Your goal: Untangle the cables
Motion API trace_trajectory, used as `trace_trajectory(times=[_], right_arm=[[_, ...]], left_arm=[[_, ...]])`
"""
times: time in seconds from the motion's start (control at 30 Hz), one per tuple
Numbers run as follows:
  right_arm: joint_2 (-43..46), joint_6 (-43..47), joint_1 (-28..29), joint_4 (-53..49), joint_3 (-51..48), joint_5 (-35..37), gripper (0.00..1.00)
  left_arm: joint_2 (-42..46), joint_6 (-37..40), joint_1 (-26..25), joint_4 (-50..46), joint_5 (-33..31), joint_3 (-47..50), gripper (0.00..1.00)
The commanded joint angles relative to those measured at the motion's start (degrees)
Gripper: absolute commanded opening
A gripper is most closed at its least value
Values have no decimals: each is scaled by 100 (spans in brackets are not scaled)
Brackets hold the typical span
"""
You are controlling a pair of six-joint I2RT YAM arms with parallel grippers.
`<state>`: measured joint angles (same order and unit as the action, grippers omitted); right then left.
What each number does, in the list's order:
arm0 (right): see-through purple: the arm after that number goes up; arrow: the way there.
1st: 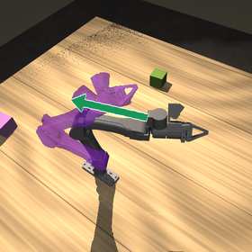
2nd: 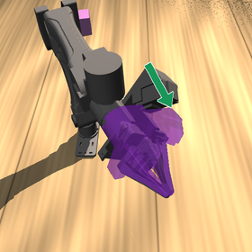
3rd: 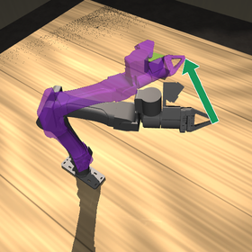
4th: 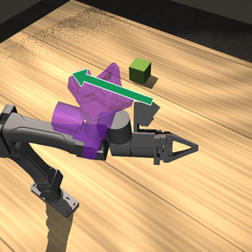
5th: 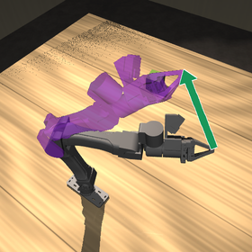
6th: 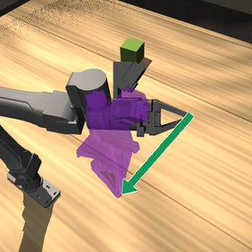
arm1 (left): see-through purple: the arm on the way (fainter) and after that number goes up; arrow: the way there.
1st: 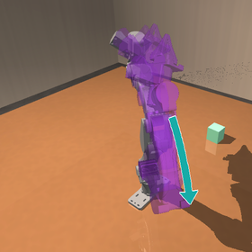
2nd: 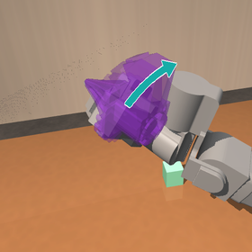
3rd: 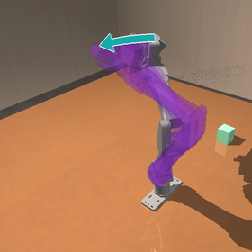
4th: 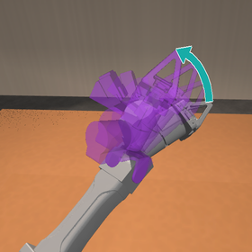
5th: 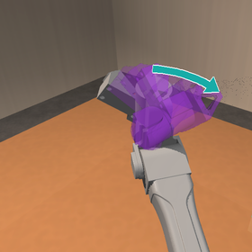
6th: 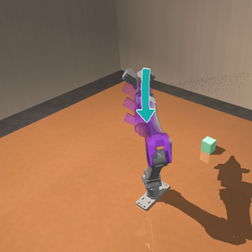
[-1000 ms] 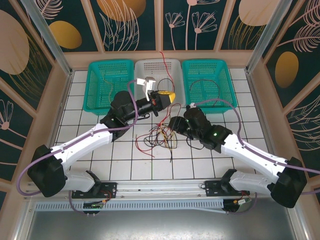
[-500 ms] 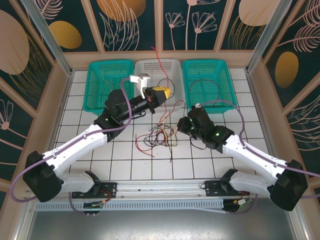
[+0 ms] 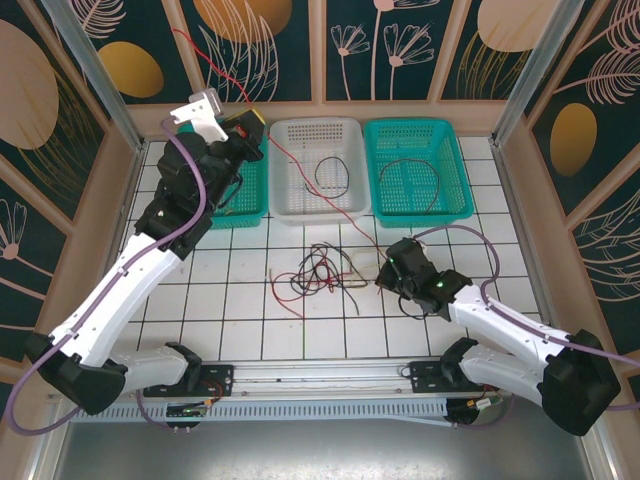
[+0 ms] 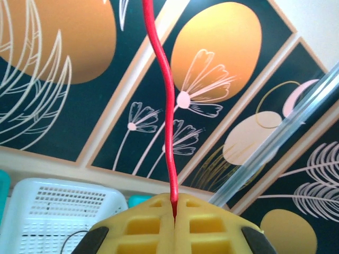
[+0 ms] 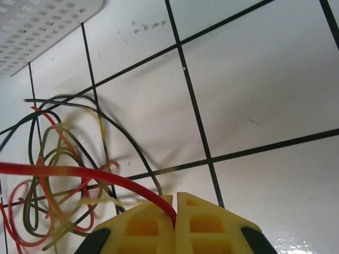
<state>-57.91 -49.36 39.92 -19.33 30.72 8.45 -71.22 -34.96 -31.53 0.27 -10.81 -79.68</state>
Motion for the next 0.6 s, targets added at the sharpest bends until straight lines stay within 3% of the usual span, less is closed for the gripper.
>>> trace_trajectory(times=[0.0, 0.1, 0.23, 0.33, 0.43, 0.57], right_arm=[[-126, 186, -94, -407, -130, 34, 0], [-287, 393, -82, -456, -54, -21, 3], [-212, 482, -28, -661, 10, 174, 40], [67, 495, -28, -985, 157, 407, 55], [442, 571, -12, -1326, 436, 594, 59], [869, 820, 20, -1475, 937, 553, 62]], left_arm=[[-93, -81, 138, -96, -544, -603, 0], [-264, -77, 147, -223, -415, -904, 0], [-577, 47, 147, -424, 254, -1471, 0], [-924, 207, 147, -725, 1019, -2002, 0], [-1207, 338, 147, -964, 1740, -2443, 0], [-1201, 113, 138, -416, 2603, -2344, 0]])
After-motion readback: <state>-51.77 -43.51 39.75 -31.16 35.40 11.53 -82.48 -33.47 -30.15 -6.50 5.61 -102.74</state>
